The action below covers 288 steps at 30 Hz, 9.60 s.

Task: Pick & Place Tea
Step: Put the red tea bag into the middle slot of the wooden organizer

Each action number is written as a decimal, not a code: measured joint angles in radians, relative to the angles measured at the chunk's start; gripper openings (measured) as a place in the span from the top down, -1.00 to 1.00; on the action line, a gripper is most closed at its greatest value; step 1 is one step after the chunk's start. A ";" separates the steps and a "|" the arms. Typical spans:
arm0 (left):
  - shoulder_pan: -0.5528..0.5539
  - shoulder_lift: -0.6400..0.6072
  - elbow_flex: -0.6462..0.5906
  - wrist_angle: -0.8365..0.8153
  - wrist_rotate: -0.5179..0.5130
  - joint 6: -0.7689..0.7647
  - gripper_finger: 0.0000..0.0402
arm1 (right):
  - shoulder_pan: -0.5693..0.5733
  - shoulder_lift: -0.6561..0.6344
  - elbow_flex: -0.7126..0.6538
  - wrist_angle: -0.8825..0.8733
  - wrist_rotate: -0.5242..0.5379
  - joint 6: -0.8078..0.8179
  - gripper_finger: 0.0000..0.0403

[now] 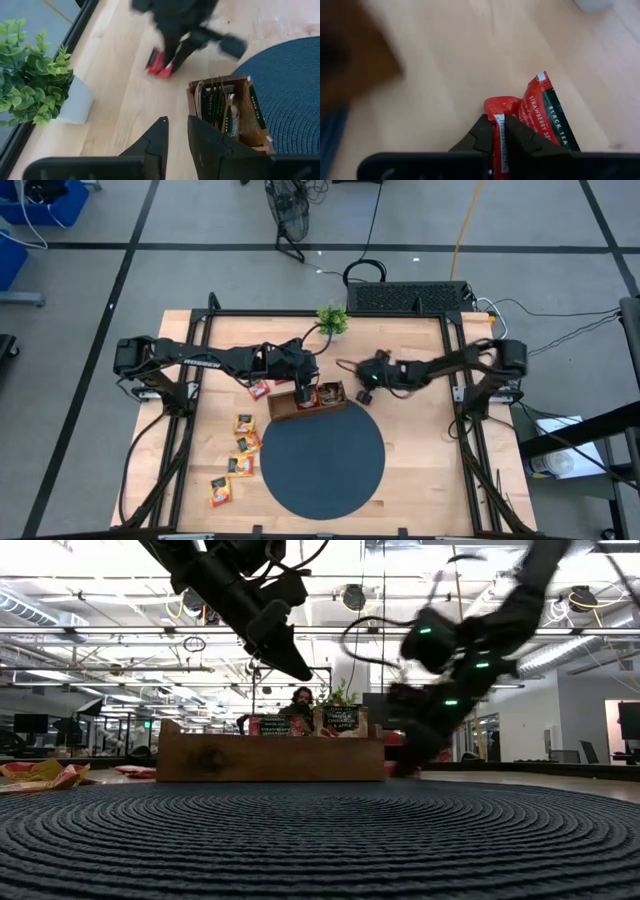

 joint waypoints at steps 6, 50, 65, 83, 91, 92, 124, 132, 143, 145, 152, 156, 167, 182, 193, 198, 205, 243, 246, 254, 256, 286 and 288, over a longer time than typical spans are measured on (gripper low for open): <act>0.000 0.000 0.000 0.017 0.002 0.000 0.61 | 0.098 -0.284 -0.021 -0.035 0.077 -0.050 0.93; -0.084 0.490 0.539 0.516 0.913 -0.148 -0.28 | 0.383 -0.517 -0.446 1.201 -0.916 -0.042 0.93; -0.081 0.490 0.542 0.403 1.107 -0.088 -0.23 | 0.382 -0.517 -0.446 1.161 -0.918 -0.036 0.93; -0.035 0.489 0.541 0.116 0.762 0.138 0.01 | 0.305 -0.444 -0.446 1.066 -0.806 -0.029 0.93; -0.067 0.489 0.541 0.099 0.731 0.180 0.02 | 0.250 -0.368 -0.446 1.089 -0.735 -0.033 0.93; -0.067 0.489 0.541 0.096 0.715 0.186 0.02 | 0.250 -0.366 -0.446 1.100 -0.735 -0.027 0.93; -0.055 0.461 0.539 0.039 0.667 0.355 0.99 | 0.248 -0.366 -0.444 1.101 -0.721 -0.017 0.89; -0.092 0.322 0.540 -0.212 0.313 0.432 0.99 | 0.247 -0.367 -0.443 1.077 -0.580 -0.025 0.71; -0.167 0.261 0.540 -0.705 -0.277 0.103 1.00 | 0.249 -0.366 -0.446 1.061 -0.202 -0.106 0.65; -0.178 0.261 0.540 -0.784 -0.281 -0.018 1.00 | 0.249 -0.366 -0.446 1.061 -0.173 -0.105 0.65; -0.224 0.262 0.593 -1.002 -0.263 -0.293 1.00 | 0.249 -0.366 -0.446 1.062 -0.151 -0.126 0.65; -0.228 0.261 0.634 -1.073 -0.230 -0.418 1.00 | 0.249 -0.366 -0.446 1.063 -0.151 -0.144 0.65; -0.187 0.379 0.630 -1.163 -0.092 -0.569 1.00 | 0.249 -0.366 -0.446 1.079 -0.151 -0.161 0.65; -0.170 0.418 0.630 -1.105 -0.050 -0.527 1.00 | 0.249 -0.366 -0.446 1.079 -0.151 -0.161 0.65; -0.141 0.419 0.630 -1.087 -0.051 -0.504 1.00 | 0.249 -0.366 -0.446 1.078 -0.151 -0.161 0.65; -0.140 0.420 0.629 -1.086 -0.040 -0.486 1.00 | 0.249 -0.366 -0.446 1.078 -0.151 -0.161 0.65; -0.138 0.421 0.585 -1.056 -0.023 -0.479 1.00 | 0.249 -0.366 -0.446 1.078 -0.151 -0.161 0.65; -0.180 0.424 0.681 -1.039 -0.084 -0.350 0.26 | 0.249 -0.366 -0.446 1.042 -0.150 -0.177 0.65; -0.204 0.426 0.658 -1.018 -0.107 -0.339 0.56 | 0.249 -0.366 -0.446 1.025 -0.150 -0.180 0.65; -0.208 0.423 0.569 -0.970 -0.090 -0.389 0.98 | 0.249 -0.366 -0.446 1.025 -0.150 -0.179 0.65; -0.200 0.424 0.525 -0.920 -0.057 -0.388 0.97 | 0.249 -0.366 -0.446 1.024 -0.150 -0.179 0.65; -0.113 0.417 0.319 -0.597 0.138 -0.355 0.98 | 0.249 -0.366 -0.446 1.025 -0.150 -0.179 0.65; -0.113 0.417 0.312 -0.587 0.135 -0.356 0.98 | 0.249 -0.366 -0.446 1.025 -0.150 -0.179 0.65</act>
